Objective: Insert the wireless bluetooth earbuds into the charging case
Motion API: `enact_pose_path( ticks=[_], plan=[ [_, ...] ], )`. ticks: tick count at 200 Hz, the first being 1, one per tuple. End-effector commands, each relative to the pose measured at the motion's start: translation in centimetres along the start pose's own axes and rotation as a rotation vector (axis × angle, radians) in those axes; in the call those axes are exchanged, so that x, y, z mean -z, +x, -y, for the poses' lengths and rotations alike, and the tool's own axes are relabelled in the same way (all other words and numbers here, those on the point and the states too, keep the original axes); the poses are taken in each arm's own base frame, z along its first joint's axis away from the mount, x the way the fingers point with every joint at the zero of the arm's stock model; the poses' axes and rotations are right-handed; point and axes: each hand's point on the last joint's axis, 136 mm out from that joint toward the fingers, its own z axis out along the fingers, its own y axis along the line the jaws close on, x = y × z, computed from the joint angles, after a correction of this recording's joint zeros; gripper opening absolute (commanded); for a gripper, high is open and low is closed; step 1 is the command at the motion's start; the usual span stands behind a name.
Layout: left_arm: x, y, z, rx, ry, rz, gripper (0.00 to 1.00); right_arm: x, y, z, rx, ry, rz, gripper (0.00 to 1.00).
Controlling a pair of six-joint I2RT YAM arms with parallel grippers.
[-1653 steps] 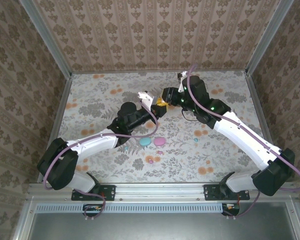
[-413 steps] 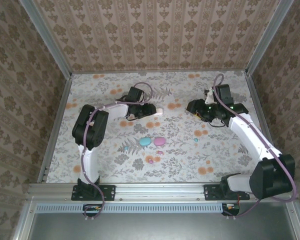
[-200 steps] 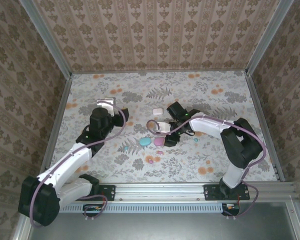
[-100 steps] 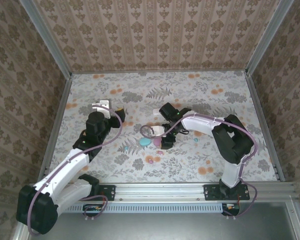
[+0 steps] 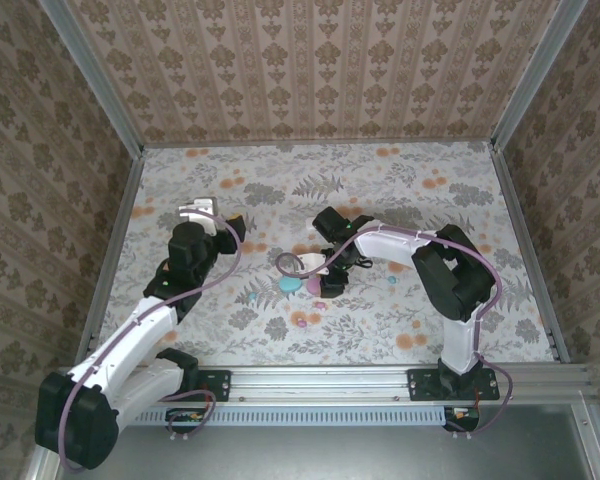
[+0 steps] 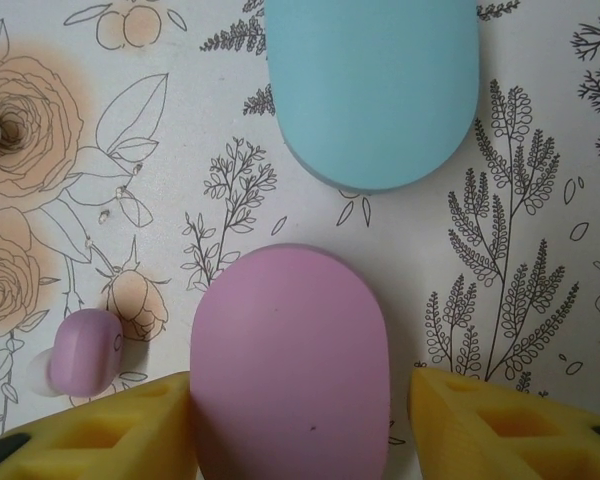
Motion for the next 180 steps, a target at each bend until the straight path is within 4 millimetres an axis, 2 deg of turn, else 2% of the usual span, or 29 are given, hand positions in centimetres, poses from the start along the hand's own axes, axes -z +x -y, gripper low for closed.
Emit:
enact_pose_path(
  ticks=[1,34,50,68,87,109,118,128,147,180],
  plan=[
    [-0.2,0.0,-0.2,0.01,0.002,0.003,0.7,-0.2,0.2,-0.3,0.026,-0.027,-0.03,0.51],
    [-0.3,0.1,-0.1,0.011,0.009,-0.004,0.7,-0.2,0.1,0.2,0.005,-0.005,-0.026,0.47],
    [-0.2,0.0,0.1,0.007,0.018,-0.004,0.7,0.5,-0.4,0.6,-0.025,0.013,0.005,0.43],
    [-0.2,-0.1,0.7,-0.012,0.052,0.004,0.69,2.2,-1.6,0.9,-0.075,0.028,0.078,0.4],
    [-0.2,-0.4,1.8,-0.051,0.119,0.021,0.68,5.3,-2.9,1.5,-0.127,0.052,0.166,0.36],
    [0.1,-1.0,4.8,-0.161,0.281,0.056,0.68,9.3,-4.3,1.3,-0.162,0.056,0.269,0.36],
    [0.5,-0.8,6.9,-0.243,0.407,0.071,0.68,11.1,-4.7,1.0,-0.178,0.049,0.317,0.36],
    [1.0,0.0,8.9,-0.315,0.545,0.053,0.68,12.8,-5.0,0.8,-0.196,0.043,0.355,0.35],
    [3.3,1.8,12.6,-0.422,0.846,0.003,0.66,15.5,-5.4,0.4,-0.198,0.047,0.39,0.35],
    [5.3,2.0,14.7,-0.503,1.038,0.027,0.65,18.3,-6.6,-0.3,-0.159,0.066,0.457,0.36]
  ],
)
